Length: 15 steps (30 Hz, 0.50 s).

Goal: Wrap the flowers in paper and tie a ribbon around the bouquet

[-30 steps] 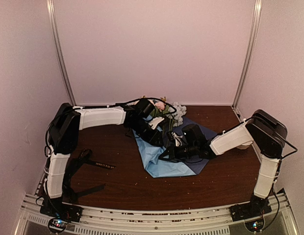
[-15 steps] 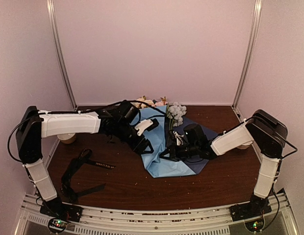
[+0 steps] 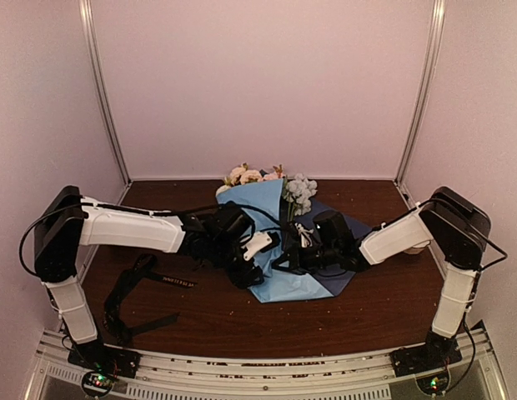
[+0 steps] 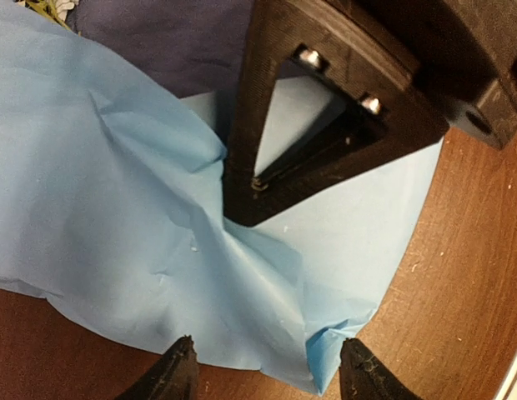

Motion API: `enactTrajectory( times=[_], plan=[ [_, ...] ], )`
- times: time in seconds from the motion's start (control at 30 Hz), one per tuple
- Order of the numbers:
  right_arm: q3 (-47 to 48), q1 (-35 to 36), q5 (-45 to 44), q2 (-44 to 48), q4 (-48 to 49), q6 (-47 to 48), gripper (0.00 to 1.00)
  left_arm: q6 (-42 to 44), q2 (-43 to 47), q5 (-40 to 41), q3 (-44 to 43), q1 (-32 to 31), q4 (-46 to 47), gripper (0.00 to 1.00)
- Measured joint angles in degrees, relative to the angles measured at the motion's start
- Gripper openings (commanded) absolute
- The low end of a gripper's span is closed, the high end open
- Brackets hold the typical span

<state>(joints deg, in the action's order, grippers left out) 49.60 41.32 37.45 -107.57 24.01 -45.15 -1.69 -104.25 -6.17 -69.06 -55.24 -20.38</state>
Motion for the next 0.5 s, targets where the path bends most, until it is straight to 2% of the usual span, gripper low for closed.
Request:
enactTrajectory(
  times=[0.1,0.23,0.33,0.5],
  plan=[
    [-0.1,0.0,0.0,0.4,0.0,0.0,0.00,1.0,-1.2,2.5,0.3,-1.6,0.4,0.52],
    [-0.1,-0.2,0.2,0.6,-0.2,0.1,0.00,2.5,-3.4,5.0,1.2,-3.0,0.7,0.25],
    [-0.1,-0.3,0.7,0.9,-0.2,0.2,0.11,4.2,-3.7,5.8,1.7,-3.4,0.9,0.08],
    [0.0,-1.3,2.9,1.9,0.7,-0.4,0.24,6.1,-3.9,7.2,1.7,-4.3,2.1,0.06]
  ],
)
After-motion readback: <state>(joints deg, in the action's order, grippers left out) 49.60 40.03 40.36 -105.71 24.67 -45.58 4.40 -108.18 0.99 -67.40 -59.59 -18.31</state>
